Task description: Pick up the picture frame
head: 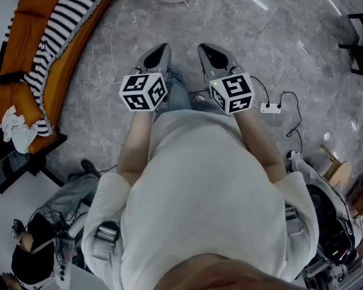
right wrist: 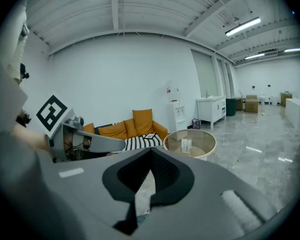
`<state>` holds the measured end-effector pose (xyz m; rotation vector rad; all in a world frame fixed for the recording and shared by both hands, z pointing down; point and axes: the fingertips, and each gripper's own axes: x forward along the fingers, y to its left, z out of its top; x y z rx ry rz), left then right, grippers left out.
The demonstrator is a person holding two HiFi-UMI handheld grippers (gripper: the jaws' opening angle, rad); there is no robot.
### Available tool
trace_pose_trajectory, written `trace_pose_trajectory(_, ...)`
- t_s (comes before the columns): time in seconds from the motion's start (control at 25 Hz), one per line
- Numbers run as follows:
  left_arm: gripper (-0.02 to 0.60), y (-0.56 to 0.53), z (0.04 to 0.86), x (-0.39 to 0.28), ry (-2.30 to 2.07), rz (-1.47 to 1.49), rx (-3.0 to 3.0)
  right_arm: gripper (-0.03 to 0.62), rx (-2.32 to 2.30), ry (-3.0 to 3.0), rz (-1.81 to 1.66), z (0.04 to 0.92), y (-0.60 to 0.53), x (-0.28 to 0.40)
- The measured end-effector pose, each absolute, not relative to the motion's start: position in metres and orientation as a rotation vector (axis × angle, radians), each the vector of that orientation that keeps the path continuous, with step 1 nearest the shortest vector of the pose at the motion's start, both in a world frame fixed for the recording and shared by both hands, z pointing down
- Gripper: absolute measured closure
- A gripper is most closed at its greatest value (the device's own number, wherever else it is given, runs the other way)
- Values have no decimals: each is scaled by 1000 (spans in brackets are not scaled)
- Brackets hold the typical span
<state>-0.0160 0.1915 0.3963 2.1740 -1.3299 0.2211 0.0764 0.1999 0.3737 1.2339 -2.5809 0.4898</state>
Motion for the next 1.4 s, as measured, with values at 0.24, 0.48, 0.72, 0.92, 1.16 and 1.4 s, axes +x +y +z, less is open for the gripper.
trace_pose_trajectory(0.24, 581, 257, 373, -7, -1409, 208, 2157, 595, 1255, -2549, 578, 377, 257, 94)
trace_pose_trajectory(0.48, 581, 285, 375, -12, -1433, 206, 2138, 595, 1229, -2574, 542, 370, 271, 93)
trace_pose_trajectory(0.72, 581, 287, 373, 2, -1424, 204, 2169, 595, 1228, -2592, 505, 364, 274, 95)
trace_pose_trajectory(0.92, 581, 285, 369, 15, -1420, 201, 2185, 594, 1192, -2618, 492, 360, 281, 97)
trace_pose_trajectory(1.16, 581, 291, 373, 13, -1426, 206, 2159, 594, 1170, -2614, 521, 366, 285, 92)
trace_pose_trajectory(1.4, 581, 285, 383, 2, -1426, 206, 2135, 595, 1157, -2599, 526, 375, 279, 82)
